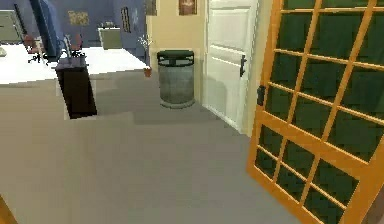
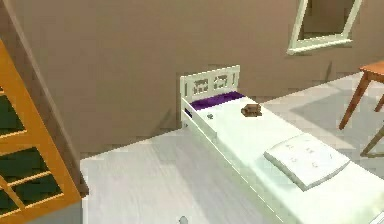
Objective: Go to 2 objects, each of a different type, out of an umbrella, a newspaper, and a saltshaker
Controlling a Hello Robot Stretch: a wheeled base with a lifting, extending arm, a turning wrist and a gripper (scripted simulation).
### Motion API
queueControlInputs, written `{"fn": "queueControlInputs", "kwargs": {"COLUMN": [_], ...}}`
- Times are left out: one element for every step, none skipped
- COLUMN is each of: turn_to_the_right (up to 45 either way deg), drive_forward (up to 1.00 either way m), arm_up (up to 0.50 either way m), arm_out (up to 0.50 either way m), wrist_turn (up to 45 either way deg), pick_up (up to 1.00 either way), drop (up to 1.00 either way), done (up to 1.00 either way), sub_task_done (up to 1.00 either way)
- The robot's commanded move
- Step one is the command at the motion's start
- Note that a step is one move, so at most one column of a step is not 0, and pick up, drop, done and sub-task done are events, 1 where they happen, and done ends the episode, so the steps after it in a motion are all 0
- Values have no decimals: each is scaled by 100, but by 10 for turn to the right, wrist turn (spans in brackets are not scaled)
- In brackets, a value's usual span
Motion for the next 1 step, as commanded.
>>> {"fn": "queueControlInputs", "kwargs": {"turn_to_the_right": [450], "drive_forward": [0], "arm_up": [0], "arm_out": [0], "wrist_turn": [0], "pick_up": [0], "drop": [0], "done": [0], "sub_task_done": [0]}}
